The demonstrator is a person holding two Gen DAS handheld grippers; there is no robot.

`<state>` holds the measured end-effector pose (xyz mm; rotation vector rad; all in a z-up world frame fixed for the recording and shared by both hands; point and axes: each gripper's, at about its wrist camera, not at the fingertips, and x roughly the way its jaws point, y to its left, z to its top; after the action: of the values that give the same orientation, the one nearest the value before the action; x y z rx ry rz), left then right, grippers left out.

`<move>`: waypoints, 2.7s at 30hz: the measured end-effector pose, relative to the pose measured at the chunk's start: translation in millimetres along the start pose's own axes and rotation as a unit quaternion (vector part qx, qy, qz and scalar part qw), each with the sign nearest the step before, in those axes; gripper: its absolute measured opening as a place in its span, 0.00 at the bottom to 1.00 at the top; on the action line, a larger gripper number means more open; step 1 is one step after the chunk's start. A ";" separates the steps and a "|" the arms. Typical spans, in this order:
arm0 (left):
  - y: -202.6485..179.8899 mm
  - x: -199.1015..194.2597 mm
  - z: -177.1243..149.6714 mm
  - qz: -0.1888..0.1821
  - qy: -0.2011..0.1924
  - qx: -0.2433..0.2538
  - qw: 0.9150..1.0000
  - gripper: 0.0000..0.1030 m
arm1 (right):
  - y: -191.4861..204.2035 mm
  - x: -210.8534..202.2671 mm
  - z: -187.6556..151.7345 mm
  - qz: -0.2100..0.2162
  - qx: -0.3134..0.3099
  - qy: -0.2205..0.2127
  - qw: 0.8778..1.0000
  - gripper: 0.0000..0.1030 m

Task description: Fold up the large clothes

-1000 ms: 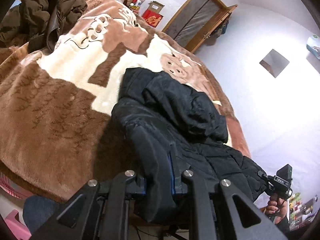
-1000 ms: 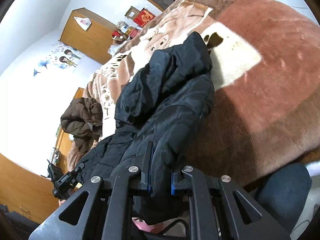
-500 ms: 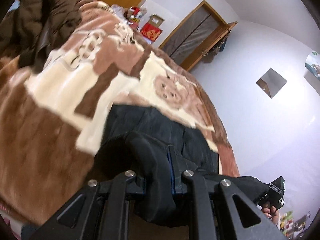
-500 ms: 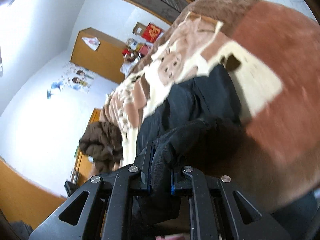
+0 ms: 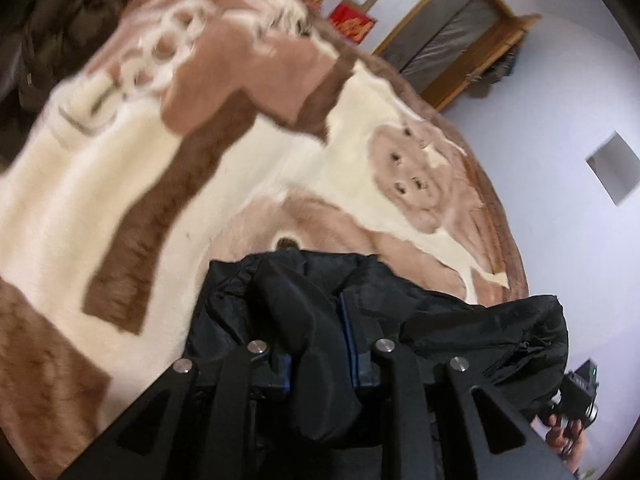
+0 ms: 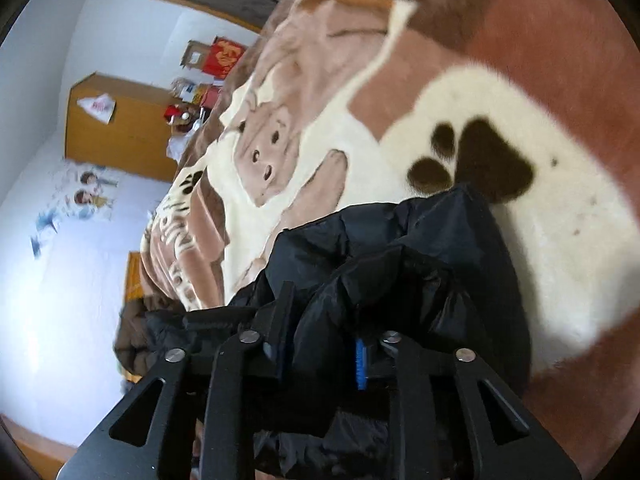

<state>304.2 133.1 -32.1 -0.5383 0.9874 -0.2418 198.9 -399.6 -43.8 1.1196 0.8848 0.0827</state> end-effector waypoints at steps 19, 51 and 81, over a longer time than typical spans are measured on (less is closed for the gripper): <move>-85.8 -67.5 -31.3 -0.060 -0.113 0.155 0.980 0.77 | 94.1 -10.9 -98.9 -0.108 -0.351 -0.092 0.926 0.67; -89.5 59.7 -16.9 0.065 -0.059 0.215 0.973 0.77 | 55.8 51.1 -35.1 -0.241 -0.308 -0.110 0.914 0.66; -92.9 19.6 -33.7 0.056 -0.094 0.217 0.970 0.86 | 85.3 33.4 -67.2 -0.235 -0.336 -0.125 0.903 0.71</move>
<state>290.6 35.4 -11.3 -0.1015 0.7469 -0.2903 208.0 -293.6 -3.8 0.2459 0.7821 -0.1476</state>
